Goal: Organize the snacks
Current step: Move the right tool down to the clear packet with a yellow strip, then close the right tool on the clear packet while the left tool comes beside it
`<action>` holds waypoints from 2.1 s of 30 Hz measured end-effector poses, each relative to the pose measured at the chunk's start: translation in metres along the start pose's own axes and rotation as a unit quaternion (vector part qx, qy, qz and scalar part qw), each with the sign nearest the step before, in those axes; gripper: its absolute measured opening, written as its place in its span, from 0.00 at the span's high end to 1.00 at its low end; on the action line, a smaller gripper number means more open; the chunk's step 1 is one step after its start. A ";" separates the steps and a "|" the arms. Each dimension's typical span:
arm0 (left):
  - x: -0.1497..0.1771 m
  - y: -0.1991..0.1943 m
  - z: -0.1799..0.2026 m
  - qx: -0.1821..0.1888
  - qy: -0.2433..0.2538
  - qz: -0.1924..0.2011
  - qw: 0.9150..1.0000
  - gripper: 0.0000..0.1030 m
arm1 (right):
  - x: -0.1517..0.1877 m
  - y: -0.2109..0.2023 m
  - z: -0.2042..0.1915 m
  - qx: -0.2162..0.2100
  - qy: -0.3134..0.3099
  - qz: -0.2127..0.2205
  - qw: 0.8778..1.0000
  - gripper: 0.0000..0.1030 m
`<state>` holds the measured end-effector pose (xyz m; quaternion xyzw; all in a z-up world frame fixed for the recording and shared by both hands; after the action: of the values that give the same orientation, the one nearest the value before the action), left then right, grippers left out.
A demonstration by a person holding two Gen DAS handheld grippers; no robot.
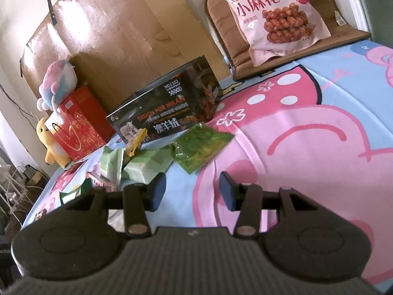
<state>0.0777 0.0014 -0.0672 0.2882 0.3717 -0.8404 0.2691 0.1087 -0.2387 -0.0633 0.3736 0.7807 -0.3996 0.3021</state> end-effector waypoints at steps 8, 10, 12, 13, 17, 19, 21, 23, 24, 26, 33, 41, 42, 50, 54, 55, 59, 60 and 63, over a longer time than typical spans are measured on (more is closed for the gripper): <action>0.000 0.000 0.001 0.003 -0.001 0.003 1.000 0.68 | 0.001 0.001 -0.003 0.006 -0.014 0.001 1.000 0.48; 0.000 0.000 0.001 0.003 -0.001 0.002 1.000 0.68 | 0.001 0.001 -0.003 0.005 -0.016 0.001 1.000 0.47; 0.000 0.000 0.001 0.003 -0.002 0.002 1.000 0.68 | 0.001 0.002 -0.003 0.005 -0.017 0.000 1.000 0.46; 0.000 0.000 0.000 0.003 -0.003 0.001 1.000 0.68 | 0.001 0.002 -0.004 0.005 -0.018 0.000 1.000 0.46; -0.001 0.000 0.000 0.000 -0.006 -0.003 1.000 0.68 | 0.006 0.001 -0.014 -0.022 -0.035 -0.011 0.999 0.45; -0.001 0.000 0.001 -0.003 -0.005 -0.005 1.000 0.67 | 0.011 0.002 -0.025 -0.039 -0.061 -0.023 0.997 0.45; -0.001 0.000 0.001 -0.004 -0.005 -0.007 1.000 0.67 | 0.016 0.000 -0.038 -0.055 -0.095 -0.025 0.994 0.45; -0.001 0.000 0.002 -0.004 -0.006 -0.010 1.000 0.66 | 0.024 0.000 -0.052 -0.082 -0.129 -0.039 0.987 0.44; 0.000 -0.001 0.002 -0.003 -0.006 -0.012 1.000 0.66 | 0.028 -0.001 -0.059 -0.100 -0.141 -0.049 0.984 0.44; -0.001 -0.001 0.002 -0.005 -0.006 -0.014 1.000 0.65 | 0.039 -0.005 -0.074 -0.144 -0.154 -0.071 0.975 0.42; -0.006 -0.005 -0.002 -0.008 -0.017 -0.015 1.000 0.61 | 0.042 -0.017 -0.079 -0.183 -0.143 -0.089 0.969 0.38; -0.004 -0.020 0.008 -0.004 -0.003 -0.026 1.000 0.55 | 0.046 -0.025 -0.083 -0.155 -0.258 -0.079 0.950 0.37; -0.003 -0.021 0.011 0.001 -0.003 -0.029 1.000 0.54 | 0.050 -0.026 -0.086 -0.156 -0.281 -0.080 0.944 0.35; 0.002 0.009 0.022 -0.009 0.012 -0.062 0.998 0.51 | 0.073 -0.009 -0.095 -0.152 -0.358 -0.101 0.916 0.31; 0.000 0.016 0.033 -0.026 0.051 -0.061 0.996 0.53 | 0.071 -0.009 -0.097 -0.140 -0.356 -0.087 0.920 0.40; 0.000 0.016 0.035 -0.028 0.059 -0.060 0.996 0.53 | 0.071 -0.010 -0.097 -0.137 -0.355 -0.082 0.921 0.43; 0.000 0.015 0.037 -0.022 0.065 -0.057 0.996 0.54 | 0.066 -0.014 -0.092 -0.133 -0.331 -0.073 0.931 0.51; 0.000 0.015 0.037 -0.021 0.064 -0.056 0.996 0.54 | 0.066 -0.015 -0.092 -0.130 -0.329 -0.070 0.932 0.51; 0.000 0.017 0.034 -0.019 0.056 -0.055 0.997 0.54 | 0.069 -0.016 -0.095 -0.120 -0.342 -0.063 0.930 0.52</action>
<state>0.0788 -0.0348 -0.0562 0.3092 0.4172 -0.8293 0.2064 0.0424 -0.1409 -0.0627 0.1255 0.6941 -0.4245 0.5677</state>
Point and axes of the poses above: each gripper's, at about its wrist camera, not at the fingertips, and y roughly the way its jaws point, z to its right, x to its underside, the point moved 9 cm from there along y, roughly the way its jaws point, and after that the axes turned 3 degrees about z, right-handed, at the moved point
